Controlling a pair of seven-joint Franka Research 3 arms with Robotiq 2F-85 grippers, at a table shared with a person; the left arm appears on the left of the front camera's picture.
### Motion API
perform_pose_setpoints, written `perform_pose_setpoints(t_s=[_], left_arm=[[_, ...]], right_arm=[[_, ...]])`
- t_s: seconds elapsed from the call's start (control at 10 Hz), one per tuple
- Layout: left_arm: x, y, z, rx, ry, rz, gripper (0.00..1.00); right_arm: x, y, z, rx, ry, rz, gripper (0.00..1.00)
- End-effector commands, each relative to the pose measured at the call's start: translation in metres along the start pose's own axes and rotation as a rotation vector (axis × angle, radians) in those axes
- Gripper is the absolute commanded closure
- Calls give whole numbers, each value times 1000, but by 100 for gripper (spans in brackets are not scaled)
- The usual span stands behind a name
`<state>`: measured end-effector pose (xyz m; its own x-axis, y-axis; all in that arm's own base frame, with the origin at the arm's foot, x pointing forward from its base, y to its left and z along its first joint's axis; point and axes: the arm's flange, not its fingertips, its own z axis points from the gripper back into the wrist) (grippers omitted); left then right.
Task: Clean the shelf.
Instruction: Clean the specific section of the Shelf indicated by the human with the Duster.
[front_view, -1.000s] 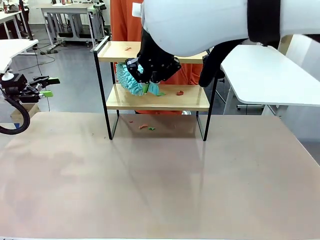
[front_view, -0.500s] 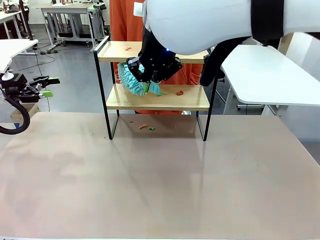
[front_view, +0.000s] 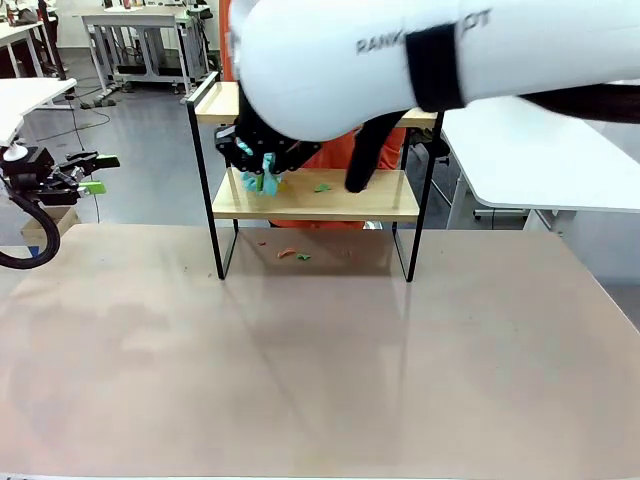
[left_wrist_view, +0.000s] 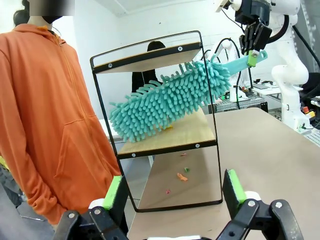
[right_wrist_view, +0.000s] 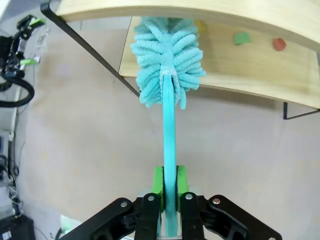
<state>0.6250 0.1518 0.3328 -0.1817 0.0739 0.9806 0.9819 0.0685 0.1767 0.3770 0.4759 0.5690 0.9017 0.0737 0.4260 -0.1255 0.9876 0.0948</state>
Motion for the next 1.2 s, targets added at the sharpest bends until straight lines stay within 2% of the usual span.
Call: perform_pose_setpoints(t_s=[0.0,0.2,0.6,0.8,1.1], left_arm=[[2,-3,-1,-2,11,-12,0],[2,-3,-1,-2,11,-12,0],[2,-3,-1,-2,11,-12,0],[2,-3,-1,-2,11,-12,0],[2,-3,-1,-2,11,-12,0]], right_arm=[[8,39,-5,-57,-61,-70,87],[2,56,-16,-84,-119,-99,87],[-15,67,-32,-77,-146,-94,87],[-24,70,-43,-83,-125,-81,87],[-28,66,-70,-96,-38,-66,87]])
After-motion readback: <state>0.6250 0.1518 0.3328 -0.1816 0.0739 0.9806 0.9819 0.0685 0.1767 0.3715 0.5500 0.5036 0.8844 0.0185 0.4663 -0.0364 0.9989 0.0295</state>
